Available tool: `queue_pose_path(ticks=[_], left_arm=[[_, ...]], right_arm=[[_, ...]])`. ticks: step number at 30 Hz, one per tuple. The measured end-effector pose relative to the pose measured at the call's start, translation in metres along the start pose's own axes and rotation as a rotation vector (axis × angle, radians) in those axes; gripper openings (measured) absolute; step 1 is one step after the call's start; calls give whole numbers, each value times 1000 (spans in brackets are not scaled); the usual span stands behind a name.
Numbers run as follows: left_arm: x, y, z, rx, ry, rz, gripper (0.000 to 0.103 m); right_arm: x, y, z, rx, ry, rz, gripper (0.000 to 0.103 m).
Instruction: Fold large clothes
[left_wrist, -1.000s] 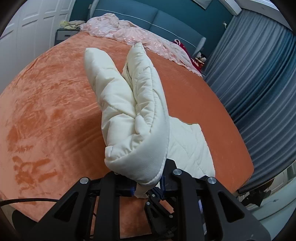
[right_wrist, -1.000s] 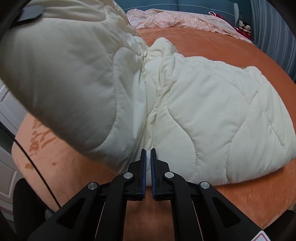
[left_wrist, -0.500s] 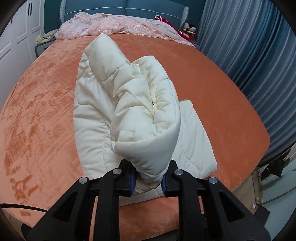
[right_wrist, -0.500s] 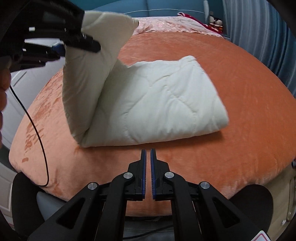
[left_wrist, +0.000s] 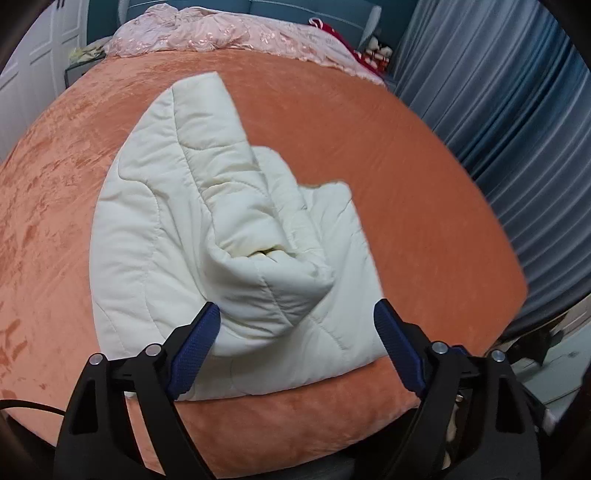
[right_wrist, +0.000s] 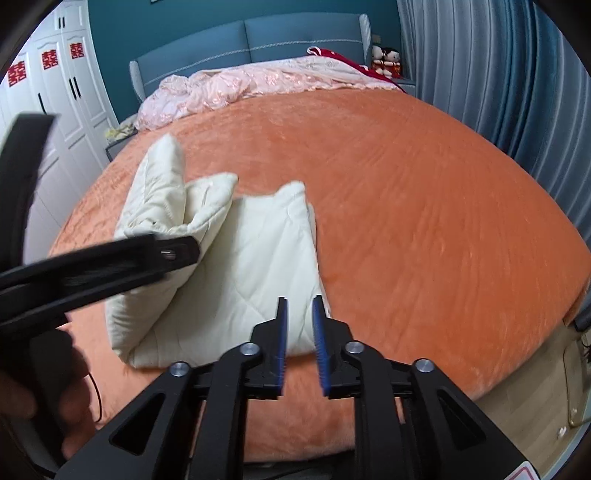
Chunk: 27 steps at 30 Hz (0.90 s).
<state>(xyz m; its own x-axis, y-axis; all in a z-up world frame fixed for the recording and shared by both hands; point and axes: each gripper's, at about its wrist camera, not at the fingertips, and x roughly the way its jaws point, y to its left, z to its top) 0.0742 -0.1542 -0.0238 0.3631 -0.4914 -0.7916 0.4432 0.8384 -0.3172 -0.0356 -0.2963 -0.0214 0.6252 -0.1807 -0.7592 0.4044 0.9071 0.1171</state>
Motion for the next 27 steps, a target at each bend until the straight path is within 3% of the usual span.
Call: queue_pose_path(ticks=[1,3,8,13,18,19,21,23,27], left_arm=[[-13,6,3,-40,-29,-21,84],[-38,20,12,-117,-88,-41,85],[-88,76,28,-272,-232,-3,85],[-84,107,40,-257,-181,232,85],[-60,131,33,-258,-101,275,85],[-58,131,32,-252,-93,281,85],[-53,131,32,-241,-83,281,85],[-47,129,35,-235,-79,276,85],[-39,115,45,-196,-89,263,84]], right_arm=[[-2,-1,5,-3,-14,9,29],[-4,5,17,-20,-43,34,33],[-5,40,51,-101,-85,126,42],[7,85,80,-169,-59,235,58],[54,128,91,-241,69,211,59],[65,132,92,-234,108,219,58],[81,133,91,-223,188,254,29],[80,125,92,-198,187,273,15],[45,84,88,-134,113,267,10]])
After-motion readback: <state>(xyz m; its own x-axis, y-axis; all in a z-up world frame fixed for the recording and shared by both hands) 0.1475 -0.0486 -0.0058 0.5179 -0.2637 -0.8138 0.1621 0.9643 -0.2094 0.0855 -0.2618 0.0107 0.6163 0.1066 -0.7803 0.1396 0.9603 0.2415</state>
